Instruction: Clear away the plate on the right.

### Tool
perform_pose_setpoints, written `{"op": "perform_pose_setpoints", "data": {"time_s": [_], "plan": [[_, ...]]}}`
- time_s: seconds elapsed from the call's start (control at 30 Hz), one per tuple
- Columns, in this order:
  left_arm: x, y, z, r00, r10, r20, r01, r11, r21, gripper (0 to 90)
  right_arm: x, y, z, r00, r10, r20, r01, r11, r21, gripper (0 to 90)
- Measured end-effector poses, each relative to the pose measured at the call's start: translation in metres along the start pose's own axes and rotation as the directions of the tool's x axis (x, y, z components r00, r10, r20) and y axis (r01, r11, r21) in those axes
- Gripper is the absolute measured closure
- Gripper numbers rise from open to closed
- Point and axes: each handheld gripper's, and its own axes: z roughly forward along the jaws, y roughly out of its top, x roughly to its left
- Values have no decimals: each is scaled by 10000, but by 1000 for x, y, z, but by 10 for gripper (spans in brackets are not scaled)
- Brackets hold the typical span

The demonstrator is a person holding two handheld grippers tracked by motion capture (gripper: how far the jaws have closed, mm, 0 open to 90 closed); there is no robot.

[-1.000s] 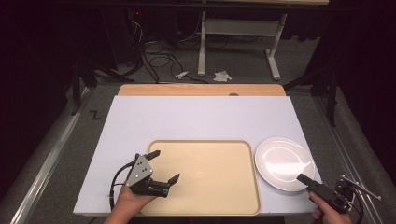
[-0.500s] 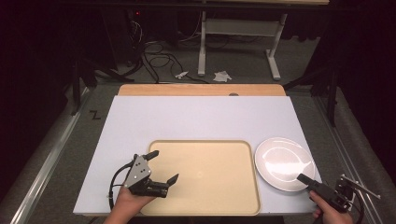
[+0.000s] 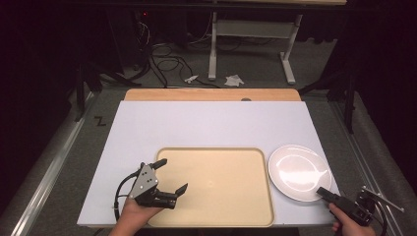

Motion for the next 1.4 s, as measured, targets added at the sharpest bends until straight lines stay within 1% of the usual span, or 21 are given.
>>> {"op": "perform_pose_setpoints", "data": {"time_s": [0.07, 0.13, 0.17, 0.33, 0.5, 0.53, 0.6, 0.63, 0.67, 0.73, 0.87, 1.0, 1.13, 1.27, 1.4], "plan": [[0, 0, 0, 10000, 11, 41, -11, 10000, 16, 20, -3, 0, 0, 10000, 25, -41, -25, 10000, -17, 683], [-1, 0, 1, 10000, 27, 42, -27, 10000, 26, 20, -3, 0, 0, 10000, 27, -84, -27, 10000, -10, 688], [-1, 0, 1, 10000, 33, 44, -33, 10000, 33, 21, -4, 0, 0, 9998, 128, -123, -129, 9999, -14, 701], [-1, 0, 1, 9999, 73, 81, -73, 9999, 69, 28, -5, 0, 0, 9999, 113, 92, -113, 9999, -2, 777], [-1, -1, 1, 9999, 80, 86, -81, 9999, 95, 28, -7, 0, 0, 9996, 292, -13, -292, 9996, 8, 795], [-1, -1, 2, 9999, 83, 89, -84, 9999, 105, 28, -7, 1, 0, 9981, 603, -83, -603, 9982, 46, 808], [-1, -1, 2, 9999, 104, 94, -105, 9999, 112, 28, -7, 1, -1, 9975, 697, -68, -697, 9976, 28, 811], [-1, -1, 2, 9999, 111, 101, -112, 9999, 113, 28, -7, 1, -1, 9966, 807, -153, -807, 9967, 13, 824], [-1, -1, 2, 9999, 114, 100, -116, 9999, 113, 28, -7, 1, -1, 9966, 807, -153, -807, 9967, 13, 824], [-1, -1, 2, 9999, 129, 100, -130, 9998, 127, 28, -8, 2, -2, 9941, 1001, -428, -1006, 9949, -91, 841], [-2, -1, 3, 9998, 139, 108, -141, 9998, 167, 28, -6, 2, -3, 9945, 934, -468, -945, 9953, -231, 855], [-2, -1, 4, 9998, 145, 115, -147, 9997, 174, 28, -5, 2, -4, 9928, 1050, -575, -1072, 9936, -358, 870], [-2, -1, 3, 9998, 151, 99, -153, 9997, 179, 28, -4, 3, -7, 9913, 990, -863, -1047, 9924, -645, 887], [-2, -1, 3, 9998, 167, 73, -168, 9997, 160, 28, -3, 3, -8, 9910, 994, -896, -1063, 9915, -756, 889], [-2, -1, 3, 9998, 168, 59, -169, 9997, 158, 28, -1, 4, -9, 9923, 863, -889, -937, 9921, -829, 889]]}}
